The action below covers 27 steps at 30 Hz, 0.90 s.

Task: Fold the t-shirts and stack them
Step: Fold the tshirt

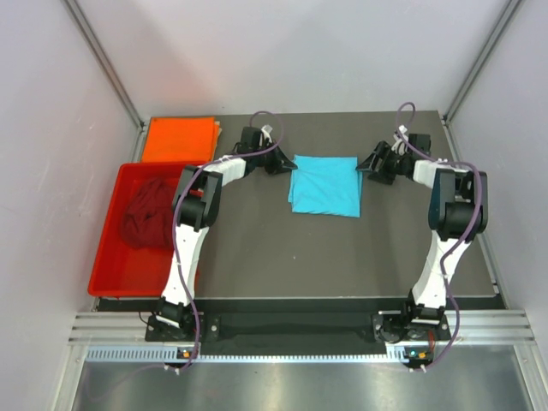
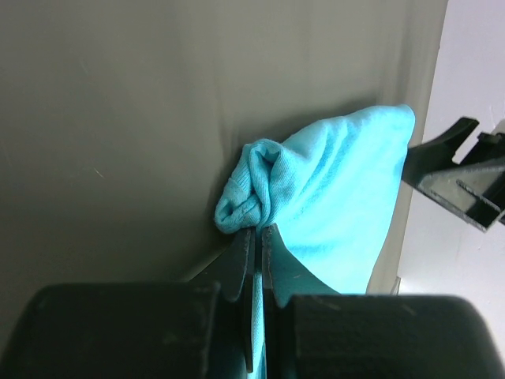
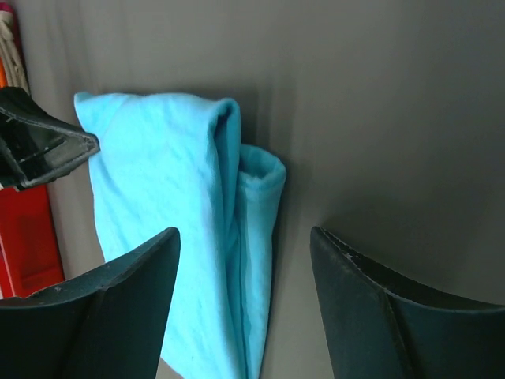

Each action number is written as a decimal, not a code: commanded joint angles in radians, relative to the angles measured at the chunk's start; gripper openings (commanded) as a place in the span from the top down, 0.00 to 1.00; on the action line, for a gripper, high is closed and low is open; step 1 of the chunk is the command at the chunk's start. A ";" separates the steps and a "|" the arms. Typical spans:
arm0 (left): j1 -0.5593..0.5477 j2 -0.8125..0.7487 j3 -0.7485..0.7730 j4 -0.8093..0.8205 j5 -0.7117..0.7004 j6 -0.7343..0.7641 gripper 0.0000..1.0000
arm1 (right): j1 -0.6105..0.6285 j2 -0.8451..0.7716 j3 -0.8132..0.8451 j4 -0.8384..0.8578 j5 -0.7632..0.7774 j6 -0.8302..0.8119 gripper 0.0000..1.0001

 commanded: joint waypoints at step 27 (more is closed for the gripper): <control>0.019 0.036 0.067 -0.012 0.047 -0.004 1.00 | -0.016 0.194 0.177 -0.001 -0.093 0.010 0.78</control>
